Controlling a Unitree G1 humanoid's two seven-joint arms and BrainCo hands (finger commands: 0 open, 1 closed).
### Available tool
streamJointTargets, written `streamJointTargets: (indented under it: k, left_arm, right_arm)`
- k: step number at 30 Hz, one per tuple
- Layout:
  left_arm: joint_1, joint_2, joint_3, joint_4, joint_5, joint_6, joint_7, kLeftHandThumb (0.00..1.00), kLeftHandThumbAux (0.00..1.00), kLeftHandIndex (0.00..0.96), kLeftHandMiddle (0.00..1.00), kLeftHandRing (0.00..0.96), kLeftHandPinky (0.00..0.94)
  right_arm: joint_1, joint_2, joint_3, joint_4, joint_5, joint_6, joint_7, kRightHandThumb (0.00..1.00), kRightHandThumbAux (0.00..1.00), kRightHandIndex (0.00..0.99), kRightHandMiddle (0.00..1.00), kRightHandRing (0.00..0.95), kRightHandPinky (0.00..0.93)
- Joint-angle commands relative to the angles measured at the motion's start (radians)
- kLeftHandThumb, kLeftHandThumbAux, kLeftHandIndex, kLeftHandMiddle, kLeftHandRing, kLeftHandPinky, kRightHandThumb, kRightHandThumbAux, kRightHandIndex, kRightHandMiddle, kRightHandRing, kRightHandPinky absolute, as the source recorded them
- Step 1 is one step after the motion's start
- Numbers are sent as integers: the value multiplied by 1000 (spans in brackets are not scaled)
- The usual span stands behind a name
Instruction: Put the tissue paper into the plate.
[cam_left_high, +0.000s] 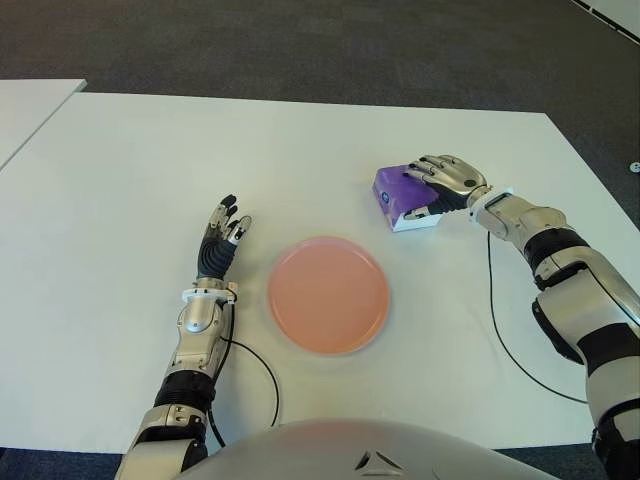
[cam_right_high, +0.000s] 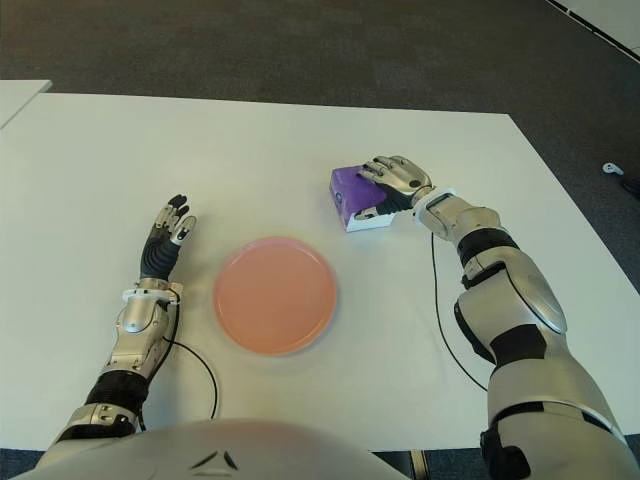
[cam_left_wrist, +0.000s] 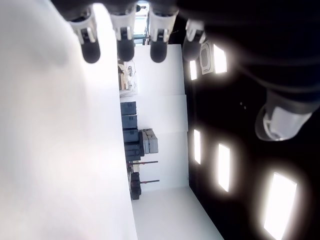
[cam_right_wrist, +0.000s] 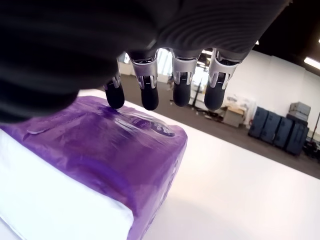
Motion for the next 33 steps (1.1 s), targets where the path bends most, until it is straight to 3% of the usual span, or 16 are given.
streamJointTargets:
  k: [1,33]
  left_arm:
    - [42,-9,5,40,-8,35,7,0,432,0,0,0,0]
    - [47,-9,18,55,-25,18,-7,0,444,0,0,0,0]
  right_arm:
    - [-8,13,8,6,3,3,-11,377,177,0,0,0,0]
    - [17,13,46,12,-9,10,-1,359,187,0,0,0,0]
